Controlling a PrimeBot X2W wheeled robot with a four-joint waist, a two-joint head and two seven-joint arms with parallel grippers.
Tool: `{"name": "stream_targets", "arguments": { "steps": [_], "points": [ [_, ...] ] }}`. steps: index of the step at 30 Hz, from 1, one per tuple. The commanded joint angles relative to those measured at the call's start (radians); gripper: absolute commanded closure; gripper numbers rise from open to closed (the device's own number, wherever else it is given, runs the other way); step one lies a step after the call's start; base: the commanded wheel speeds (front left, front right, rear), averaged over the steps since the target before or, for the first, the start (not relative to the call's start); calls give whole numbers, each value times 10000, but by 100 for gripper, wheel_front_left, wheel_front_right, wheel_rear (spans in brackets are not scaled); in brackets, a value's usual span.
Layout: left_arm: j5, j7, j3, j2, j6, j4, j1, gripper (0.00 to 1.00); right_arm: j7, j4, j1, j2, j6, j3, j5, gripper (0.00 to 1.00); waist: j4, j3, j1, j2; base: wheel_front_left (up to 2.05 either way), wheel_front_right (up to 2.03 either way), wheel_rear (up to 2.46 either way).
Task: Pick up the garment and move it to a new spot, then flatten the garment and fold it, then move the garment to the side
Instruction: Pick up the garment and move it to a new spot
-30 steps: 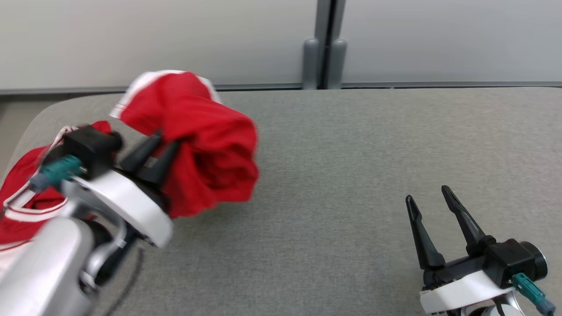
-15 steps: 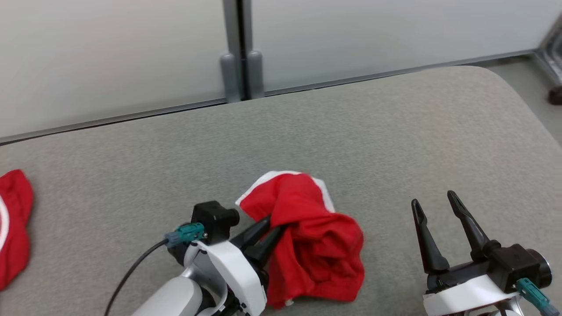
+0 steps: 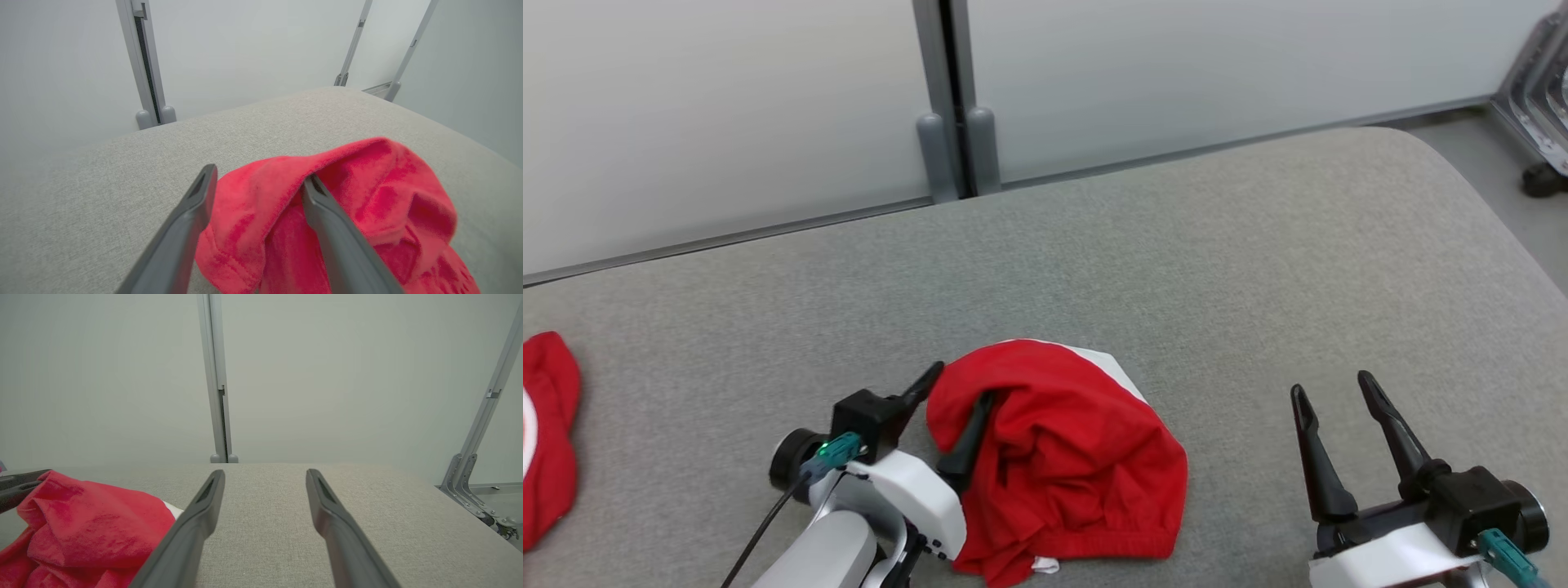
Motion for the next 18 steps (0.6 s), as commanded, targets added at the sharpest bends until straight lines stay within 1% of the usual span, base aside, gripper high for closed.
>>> {"name": "stream_targets", "arguments": {
  "steps": [1, 3, 5, 8, 9, 11, 13, 15, 18],
  "points": [
    [62, -45, 103, 55, 98, -111, 208, 0, -56, -29, 86, -54, 1, -48, -64, 0, 234, -212, 0, -1, 0, 0, 0],
    [445, -83, 705, 199, 575, -1090, 657, 0, -55, -140, 130, -54, 1, -234, -220, 0, 534, -367, 0, -1, 0, 0, 0],
    [926, -79, 1364, 385, 999, -2215, 1493, 0, -55, -275, 168, -115, 1, -446, -321, 0, 867, -497, 0, -1, 0, 0, 0],
    [1545, -78, 2302, 528, 1366, -3551, 2798, 0, -55, -457, 294, -226, 1, -699, -415, 0, 1336, -691, 0, -1, 0, 0, 0],
    [1637, -78, 2654, 491, 1450, -3884, 3152, 0, -55, -503, 332, -274, 1, -783, -436, 0, 1488, -750, 0, -1, 0, 0, 0],
    [2049, -80, 3188, 549, 1500, -4284, 3894, 0, -56, -553, 416, -348, 1, -979, -460, 0, 1764, -867, 0, -1, 0, 0, 0],
    [2347, -79, 3777, 435, 1538, -4645, 4498, 0, -55, -569, 529, -390, 1, -1178, -473, 0, 2007, -988, 0, -1, 0, 0, 0],
    [2825, -80, 4299, 461, 1410, -4866, 4980, 0, -55, -565, 651, -410, 1, -1358, -501, 0, 2210, -1100, 0, -1, 0, 0, 0],
    [3213, -82, 5088, 146, 1239, -5100, 5545, 0, -55, -396, 898, -375, 1, -1578, -561, 0, 2411, -1272, 0, -1, 0, 0, 0]
  ]
}}
